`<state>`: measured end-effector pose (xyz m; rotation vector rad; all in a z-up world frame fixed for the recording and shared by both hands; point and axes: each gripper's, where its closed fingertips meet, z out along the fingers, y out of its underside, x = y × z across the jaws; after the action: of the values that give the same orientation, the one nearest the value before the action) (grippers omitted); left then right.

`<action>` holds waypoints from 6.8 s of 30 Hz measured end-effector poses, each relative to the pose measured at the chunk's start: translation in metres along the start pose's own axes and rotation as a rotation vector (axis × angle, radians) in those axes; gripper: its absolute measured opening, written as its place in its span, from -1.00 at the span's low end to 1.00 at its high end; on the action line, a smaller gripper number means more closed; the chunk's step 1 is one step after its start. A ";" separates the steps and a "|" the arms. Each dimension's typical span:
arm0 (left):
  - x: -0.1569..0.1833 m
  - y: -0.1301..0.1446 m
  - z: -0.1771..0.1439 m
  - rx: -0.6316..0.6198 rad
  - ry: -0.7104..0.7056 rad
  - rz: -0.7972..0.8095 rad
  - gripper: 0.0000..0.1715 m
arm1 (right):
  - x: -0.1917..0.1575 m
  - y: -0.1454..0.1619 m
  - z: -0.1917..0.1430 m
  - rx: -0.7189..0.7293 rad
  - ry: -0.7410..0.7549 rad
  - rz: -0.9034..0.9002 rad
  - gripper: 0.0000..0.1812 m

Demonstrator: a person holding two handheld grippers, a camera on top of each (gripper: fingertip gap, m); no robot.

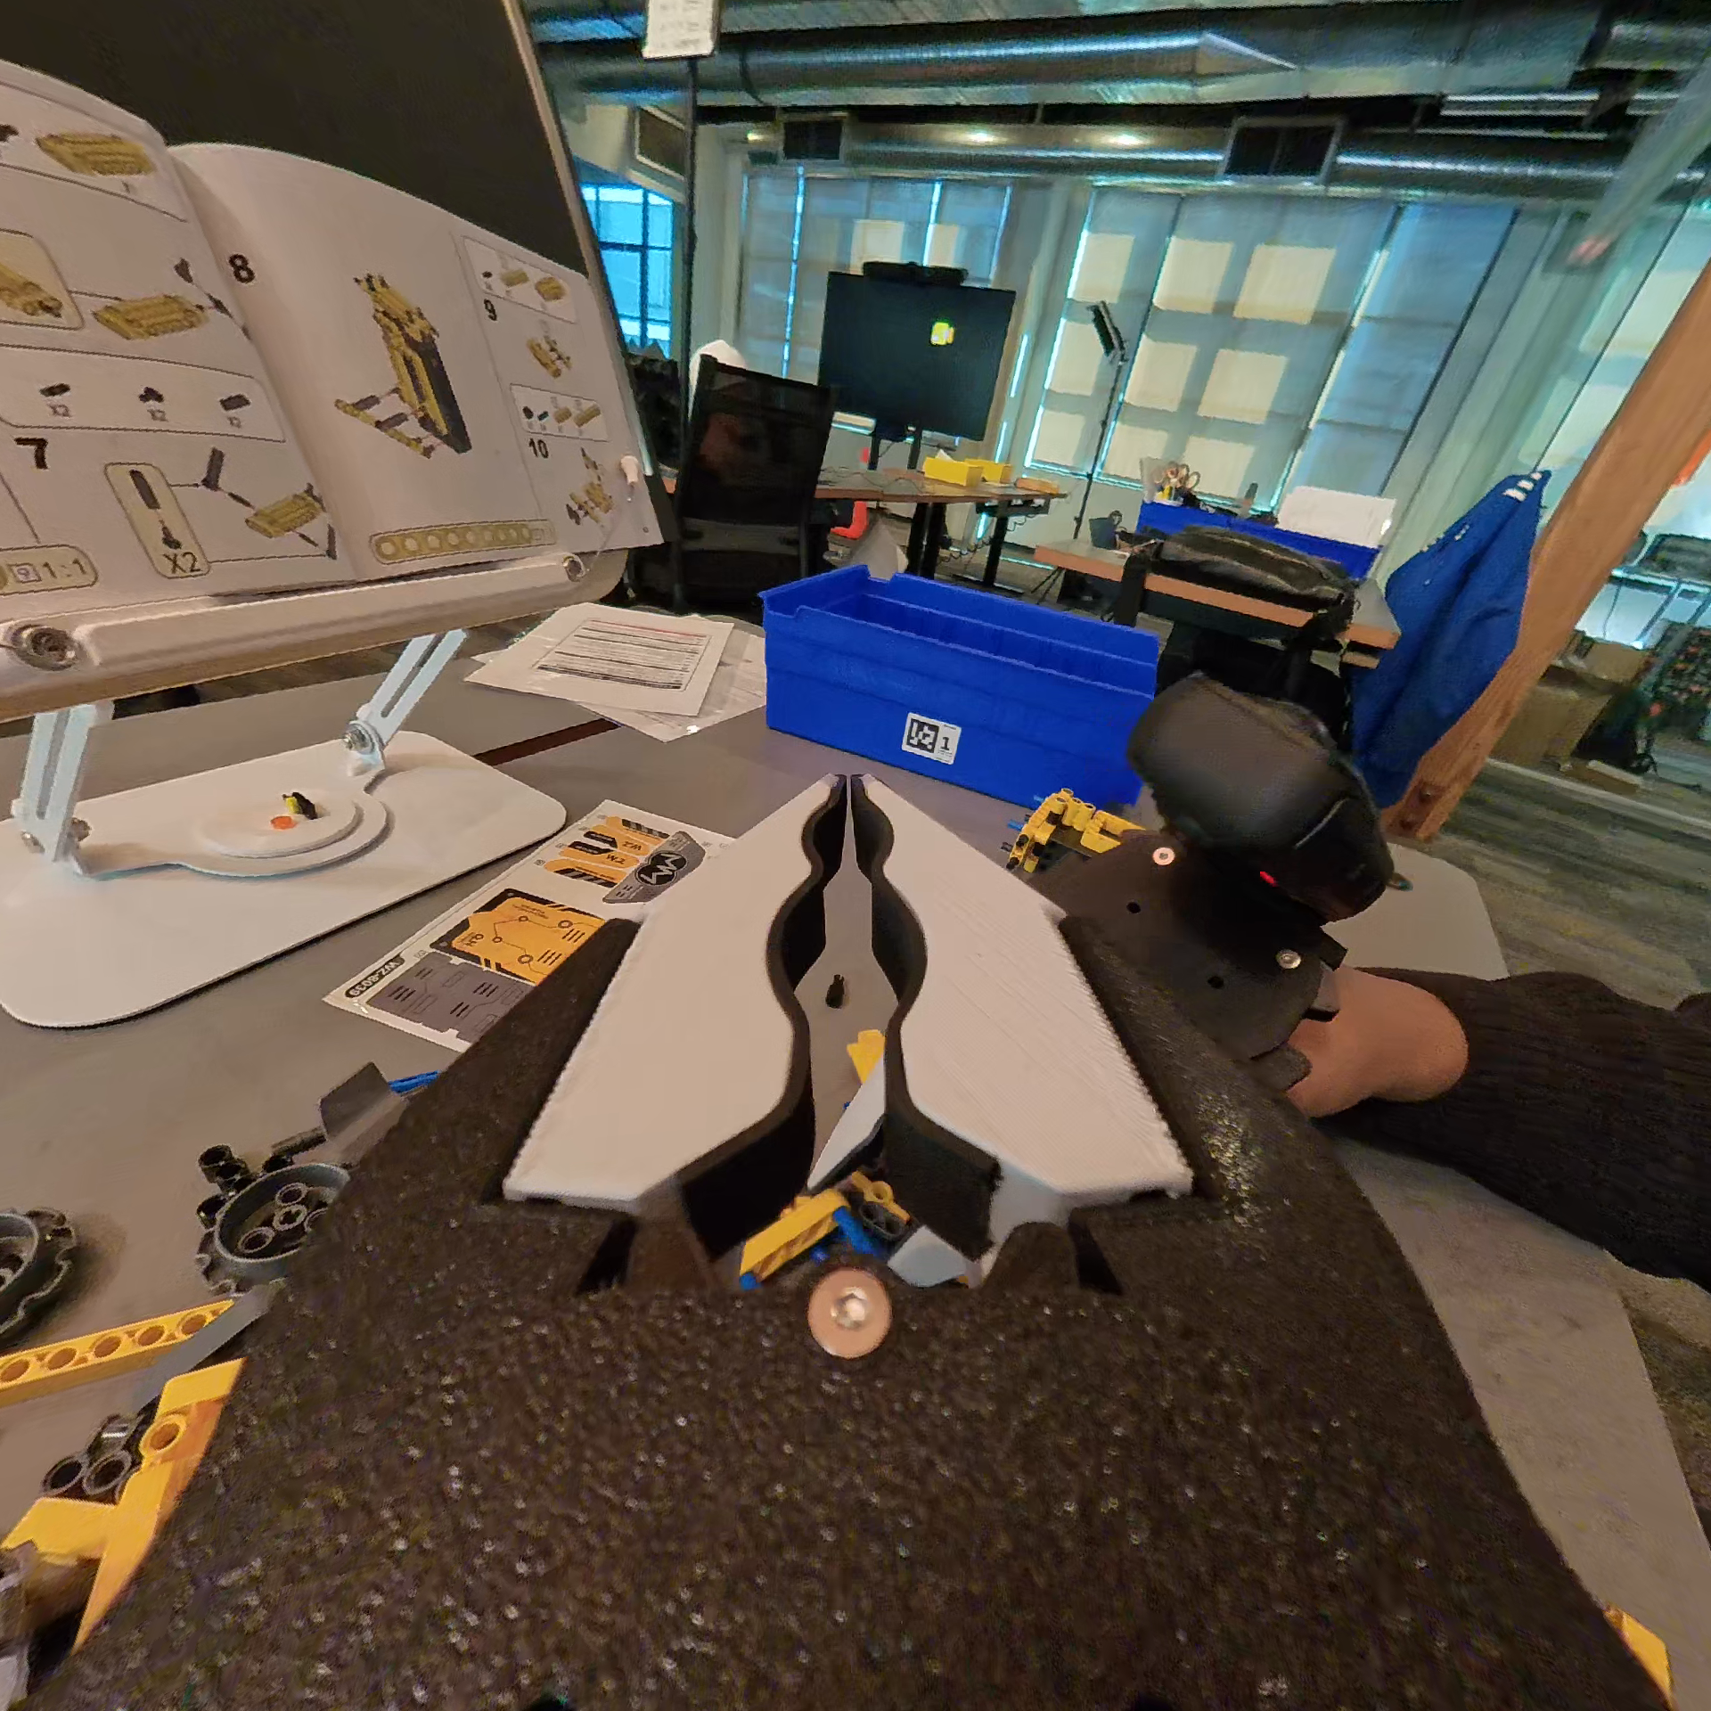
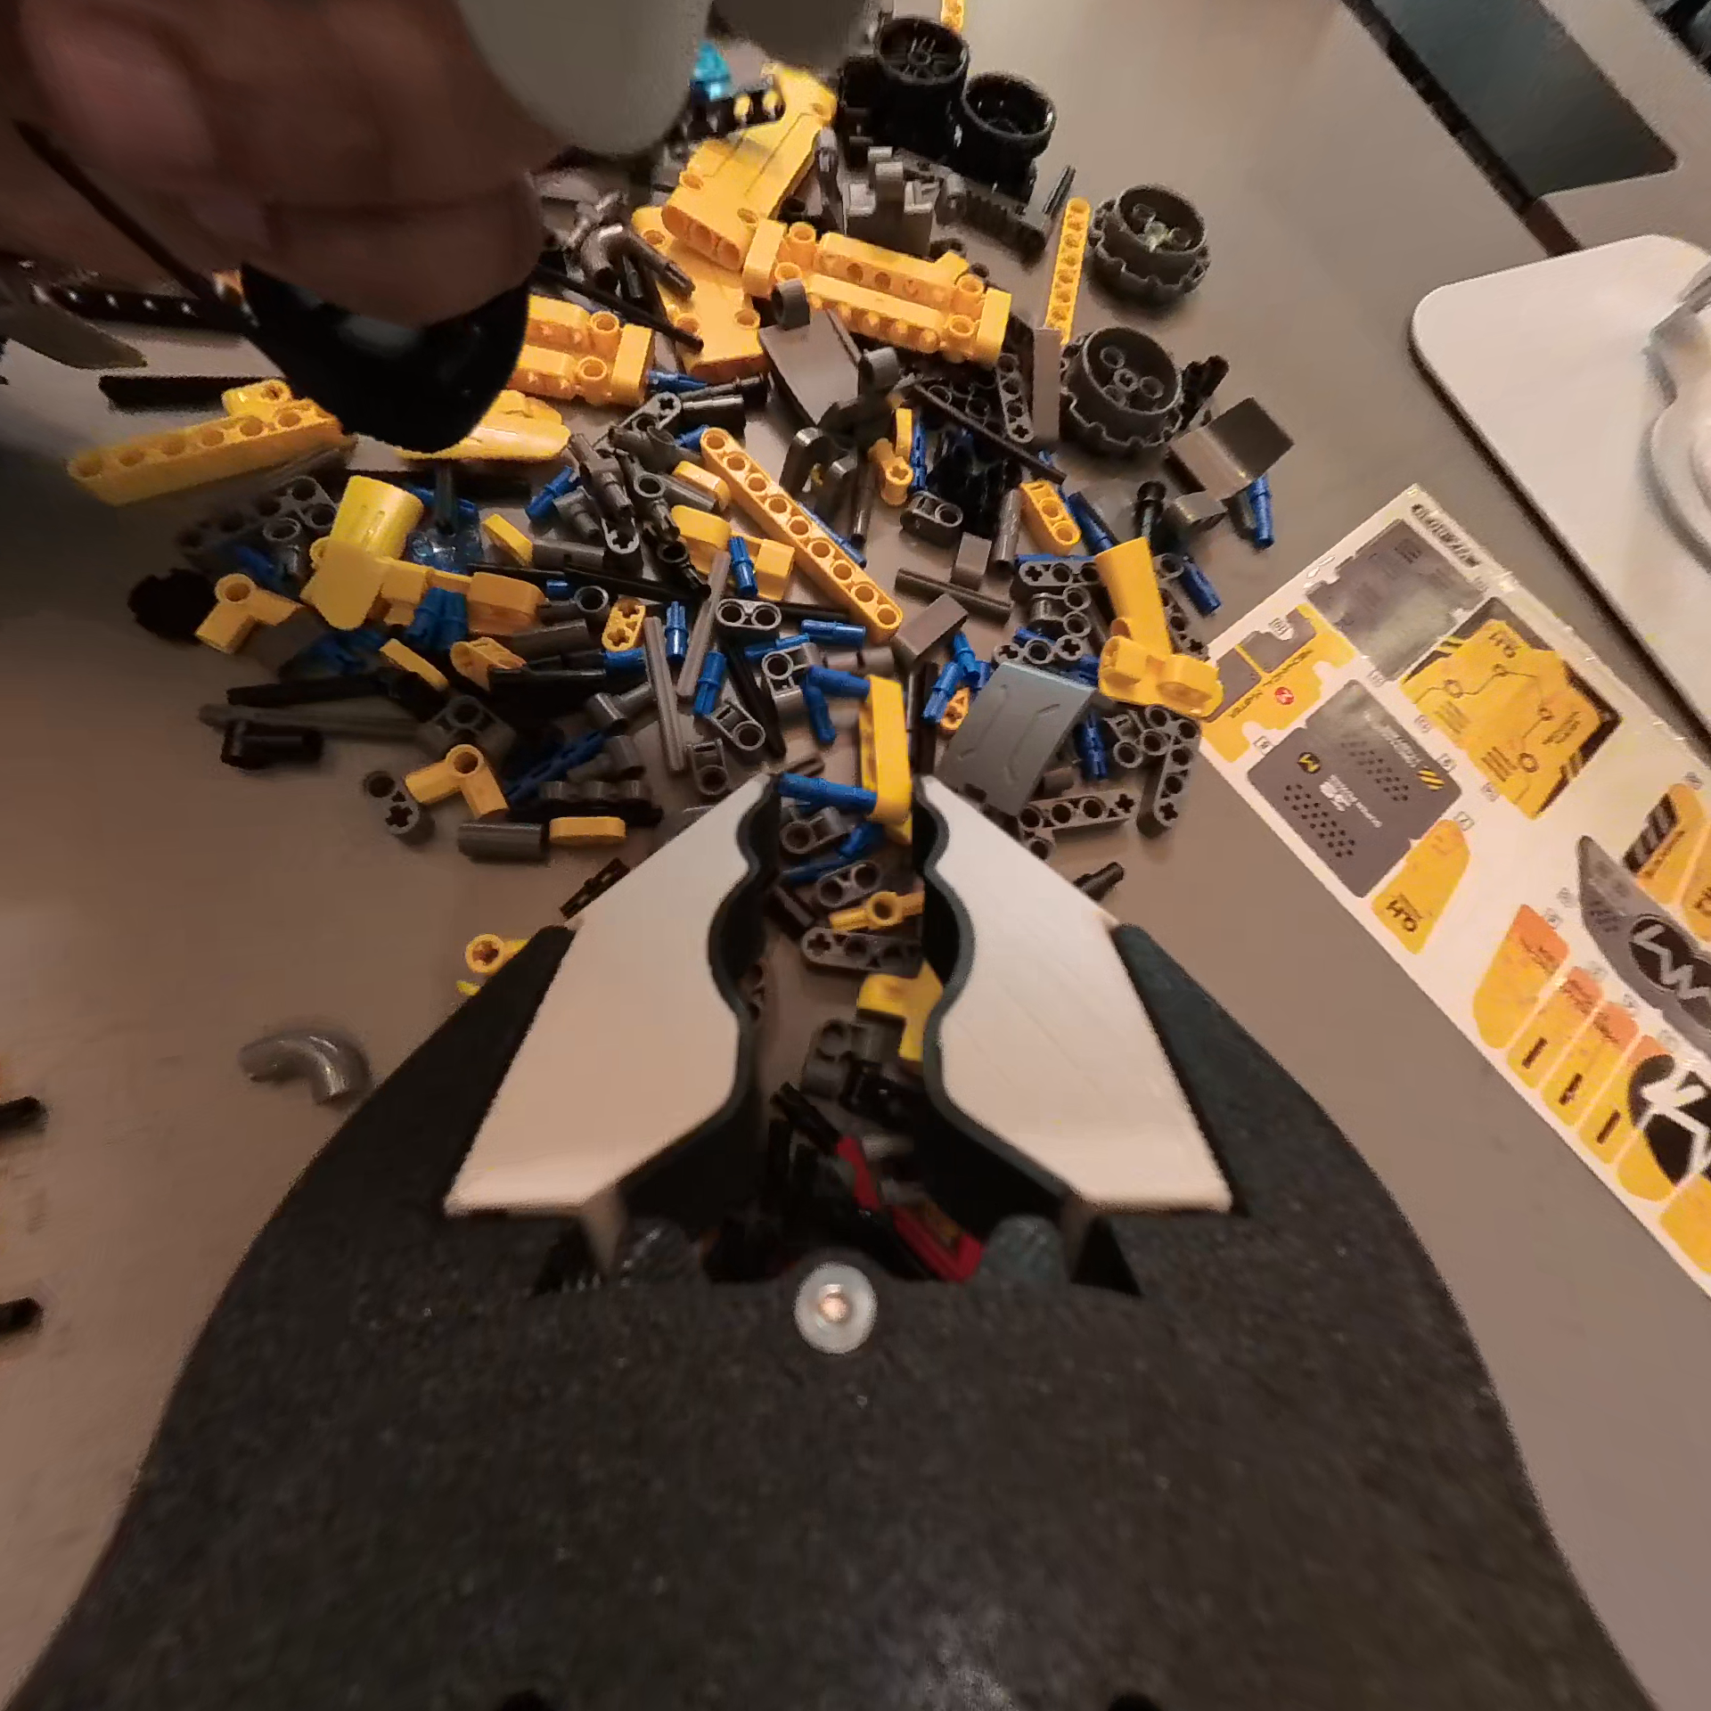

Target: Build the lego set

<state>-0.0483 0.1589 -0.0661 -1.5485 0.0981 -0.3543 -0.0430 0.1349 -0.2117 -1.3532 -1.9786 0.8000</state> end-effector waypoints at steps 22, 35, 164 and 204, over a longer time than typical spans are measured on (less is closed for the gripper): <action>0.054 0.042 -0.004 -0.214 0.251 0.398 -0.79 | -0.005 -0.051 -0.106 0.419 0.145 -0.593 -0.70; 0.067 0.054 -0.005 -0.279 0.297 0.435 -0.90 | -0.018 -0.056 -0.117 0.519 0.018 -0.533 -0.85; 0.079 0.020 0.008 -0.081 0.285 0.021 -0.96 | 0.015 -0.070 -0.125 0.338 0.608 -0.711 -0.72; 0.068 0.072 0.012 -0.392 0.285 -0.021 -0.95 | 0.009 -0.035 -0.099 0.270 0.649 -1.055 -0.72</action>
<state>0.0314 0.1502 -0.1255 -1.8772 0.3929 -0.5985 0.0096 0.1474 -0.1209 -0.2170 -1.6209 0.0751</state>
